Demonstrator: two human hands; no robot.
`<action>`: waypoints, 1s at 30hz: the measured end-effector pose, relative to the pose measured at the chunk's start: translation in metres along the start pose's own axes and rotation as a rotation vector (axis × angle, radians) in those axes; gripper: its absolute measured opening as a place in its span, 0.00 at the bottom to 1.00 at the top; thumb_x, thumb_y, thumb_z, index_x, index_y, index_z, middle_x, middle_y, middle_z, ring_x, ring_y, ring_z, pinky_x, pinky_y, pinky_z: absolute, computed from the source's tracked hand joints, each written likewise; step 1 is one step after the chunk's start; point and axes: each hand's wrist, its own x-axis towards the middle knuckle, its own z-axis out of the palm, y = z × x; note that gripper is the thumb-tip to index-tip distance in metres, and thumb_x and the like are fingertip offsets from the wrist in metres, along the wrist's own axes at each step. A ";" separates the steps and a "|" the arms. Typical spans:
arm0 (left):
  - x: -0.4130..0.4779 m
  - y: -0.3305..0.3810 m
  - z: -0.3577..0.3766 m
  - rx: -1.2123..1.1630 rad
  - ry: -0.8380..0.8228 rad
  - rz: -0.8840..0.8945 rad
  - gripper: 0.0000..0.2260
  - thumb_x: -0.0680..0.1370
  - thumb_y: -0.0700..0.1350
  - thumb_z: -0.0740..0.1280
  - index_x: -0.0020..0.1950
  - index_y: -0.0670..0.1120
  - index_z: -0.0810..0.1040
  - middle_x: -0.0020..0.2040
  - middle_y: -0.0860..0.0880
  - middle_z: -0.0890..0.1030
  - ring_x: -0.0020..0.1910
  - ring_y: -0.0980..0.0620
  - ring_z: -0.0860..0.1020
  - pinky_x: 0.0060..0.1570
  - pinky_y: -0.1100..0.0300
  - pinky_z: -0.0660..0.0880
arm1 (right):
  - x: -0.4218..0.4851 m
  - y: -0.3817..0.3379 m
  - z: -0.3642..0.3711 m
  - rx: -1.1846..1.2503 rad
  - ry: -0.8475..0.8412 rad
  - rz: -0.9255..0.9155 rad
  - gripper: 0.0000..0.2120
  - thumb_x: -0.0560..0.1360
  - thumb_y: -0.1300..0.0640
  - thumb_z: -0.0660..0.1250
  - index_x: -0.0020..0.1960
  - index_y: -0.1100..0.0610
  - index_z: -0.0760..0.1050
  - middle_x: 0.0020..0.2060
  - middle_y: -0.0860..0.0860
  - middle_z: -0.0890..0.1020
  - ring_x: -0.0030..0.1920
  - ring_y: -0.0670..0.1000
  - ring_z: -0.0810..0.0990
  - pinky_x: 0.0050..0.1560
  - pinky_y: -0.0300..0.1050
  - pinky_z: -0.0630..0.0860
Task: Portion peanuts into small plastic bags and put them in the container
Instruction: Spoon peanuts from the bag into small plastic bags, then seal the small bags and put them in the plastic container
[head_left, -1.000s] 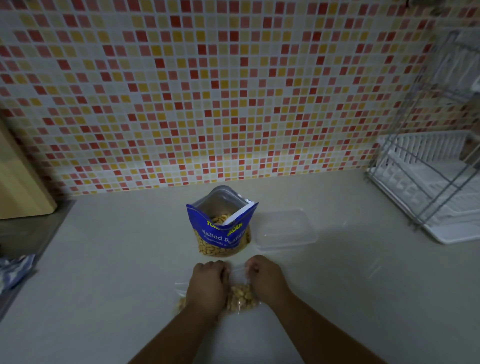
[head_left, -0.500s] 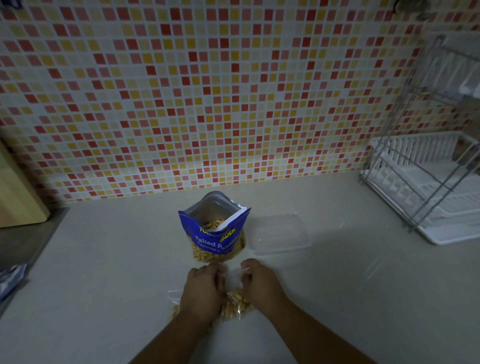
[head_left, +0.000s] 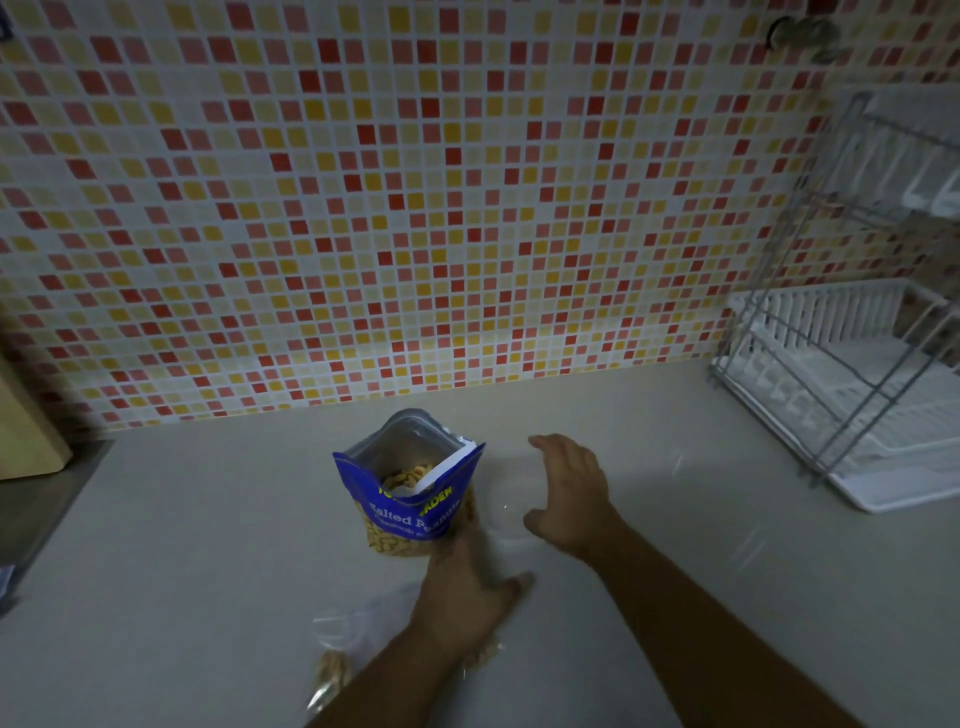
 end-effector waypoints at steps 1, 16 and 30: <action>0.006 0.000 0.004 -0.038 -0.014 -0.044 0.32 0.64 0.61 0.73 0.64 0.52 0.68 0.60 0.56 0.74 0.59 0.55 0.74 0.59 0.58 0.73 | 0.010 0.007 -0.004 -0.088 -0.139 -0.013 0.46 0.64 0.49 0.72 0.75 0.51 0.52 0.74 0.53 0.58 0.74 0.57 0.55 0.73 0.51 0.56; 0.037 -0.008 0.035 -0.301 0.028 -0.183 0.40 0.62 0.50 0.74 0.71 0.52 0.62 0.65 0.54 0.73 0.62 0.54 0.74 0.63 0.51 0.73 | 0.047 0.047 0.018 -0.468 -0.433 -0.259 0.56 0.58 0.44 0.77 0.75 0.42 0.45 0.76 0.57 0.49 0.75 0.60 0.47 0.73 0.61 0.42; -0.025 -0.001 0.013 -0.114 -0.166 -0.005 0.49 0.65 0.49 0.77 0.76 0.53 0.48 0.75 0.51 0.58 0.74 0.51 0.60 0.65 0.66 0.59 | -0.060 0.033 0.010 -0.237 -0.449 -0.240 0.50 0.57 0.39 0.66 0.75 0.43 0.48 0.73 0.57 0.51 0.74 0.58 0.48 0.74 0.58 0.43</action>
